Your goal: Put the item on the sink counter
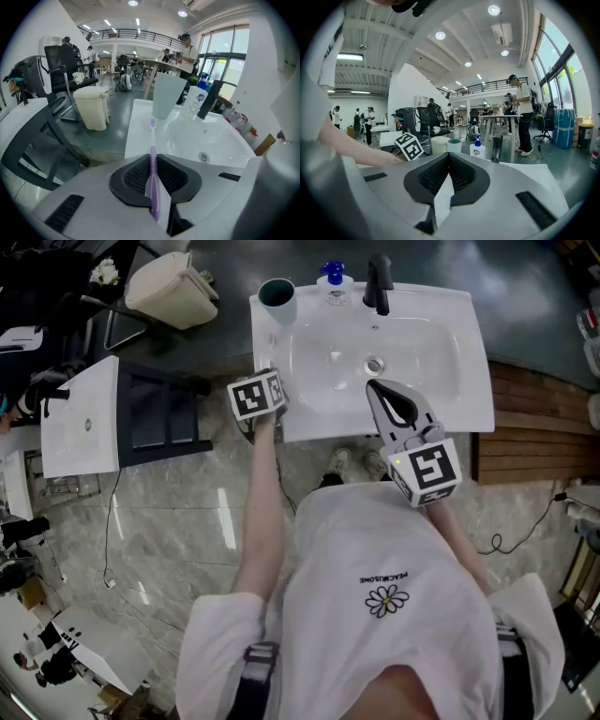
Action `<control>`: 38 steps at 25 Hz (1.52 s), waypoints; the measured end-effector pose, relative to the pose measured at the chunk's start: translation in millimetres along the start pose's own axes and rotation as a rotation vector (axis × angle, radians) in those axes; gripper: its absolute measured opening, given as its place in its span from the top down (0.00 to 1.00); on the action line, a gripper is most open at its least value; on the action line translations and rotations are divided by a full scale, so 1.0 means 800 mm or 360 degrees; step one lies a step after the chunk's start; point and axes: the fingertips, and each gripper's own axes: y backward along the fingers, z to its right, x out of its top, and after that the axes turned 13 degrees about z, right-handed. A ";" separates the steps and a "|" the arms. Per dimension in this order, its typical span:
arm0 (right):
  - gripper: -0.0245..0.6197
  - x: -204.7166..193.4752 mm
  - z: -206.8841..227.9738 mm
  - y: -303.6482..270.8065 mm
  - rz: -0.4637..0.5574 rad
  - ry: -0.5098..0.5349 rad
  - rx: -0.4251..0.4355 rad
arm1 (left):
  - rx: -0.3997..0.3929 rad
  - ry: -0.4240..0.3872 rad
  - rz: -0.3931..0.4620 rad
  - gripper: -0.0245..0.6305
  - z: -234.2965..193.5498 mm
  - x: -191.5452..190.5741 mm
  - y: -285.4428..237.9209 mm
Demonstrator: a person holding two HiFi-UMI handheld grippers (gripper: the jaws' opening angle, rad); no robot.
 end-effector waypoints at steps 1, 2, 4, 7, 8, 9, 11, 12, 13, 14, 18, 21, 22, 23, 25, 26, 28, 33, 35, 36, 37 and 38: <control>0.95 0.000 0.000 0.000 0.0000 0.0001 0.0002 | 0.0000 -0.0019 -0.0001 0.88 0.000 -0.001 0.001; 0.95 0.000 -0.001 0.000 0.0000 0.0002 0.0003 | 0.0000 -0.0036 0.0002 0.88 0.001 -0.001 0.001; 0.95 0.001 0.000 0.000 0.0003 0.0003 0.0002 | 0.0009 -0.0042 0.0020 0.88 0.000 -0.001 0.001; 0.95 0.002 0.001 -0.001 0.0009 0.0000 0.0002 | 0.0023 -0.0031 0.0041 0.88 -0.001 -0.001 0.001; 0.95 0.002 0.001 -0.001 0.0010 -0.0001 0.0002 | 0.0025 -0.0031 0.0048 0.88 -0.001 0.000 0.002; 0.95 0.002 0.001 -0.001 0.0011 -0.0002 0.0002 | 0.0026 -0.0032 0.0058 0.87 0.000 0.002 0.002; 0.95 0.003 0.001 -0.001 0.0012 -0.0002 0.0005 | 0.0031 -0.0035 0.0075 0.86 -0.001 0.005 0.004; 0.95 0.003 0.000 -0.001 0.0014 -0.0001 0.0008 | 0.0032 -0.0039 0.0081 0.86 -0.001 0.007 0.004; 0.95 0.003 0.000 -0.001 0.0016 0.0000 0.0010 | 0.0033 -0.0045 0.0087 0.86 -0.001 0.009 0.004; 0.95 0.003 0.000 -0.001 0.0018 0.0000 0.0012 | 0.0035 -0.0055 0.0095 0.86 0.000 0.011 0.005; 0.95 0.005 0.000 -0.001 0.0032 0.0001 0.0016 | 0.0037 -0.0085 0.0174 0.85 0.003 0.035 0.014; 0.95 0.008 0.000 -0.001 0.0048 0.0004 0.0022 | 0.0038 -0.0119 0.0266 0.85 0.008 0.066 0.025; 0.95 0.009 0.000 -0.001 0.0049 0.0003 0.0023 | 0.0036 -0.0139 0.0308 0.85 0.011 0.079 0.030; 0.95 0.009 0.000 -0.001 0.0053 0.0003 0.0023 | 0.0032 -0.0159 0.0356 0.85 0.015 0.093 0.036; 0.95 0.011 0.000 -0.002 0.0061 0.0003 0.0026 | 0.0022 -0.0198 0.0459 0.85 0.025 0.120 0.049; 0.95 0.012 0.001 -0.002 0.0066 0.0003 0.0028 | 0.0016 -0.0216 0.0511 0.86 0.031 0.133 0.057; 0.95 0.015 0.000 -0.003 0.0077 0.0004 0.0034 | 0.0002 -0.0253 0.0613 0.88 0.043 0.158 0.075; 0.95 0.021 0.002 -0.006 0.0107 0.0005 0.0041 | -0.0109 -0.0291 0.0952 0.94 0.087 0.208 0.133; 0.95 0.022 0.003 -0.007 0.0116 0.0003 0.0040 | -0.0162 -0.0273 0.1105 0.94 0.106 0.215 0.160; 0.95 0.023 0.003 -0.008 0.0122 0.0003 0.0041 | -0.0178 -0.0276 0.1176 0.94 0.115 0.216 0.174; 0.95 0.024 0.004 -0.009 0.0129 0.0003 0.0039 | -0.0185 -0.0287 0.1243 0.94 0.123 0.217 0.187; 0.95 0.024 0.005 -0.009 0.0136 0.0005 0.0036 | -0.0179 -0.0298 0.1304 0.94 0.131 0.217 0.200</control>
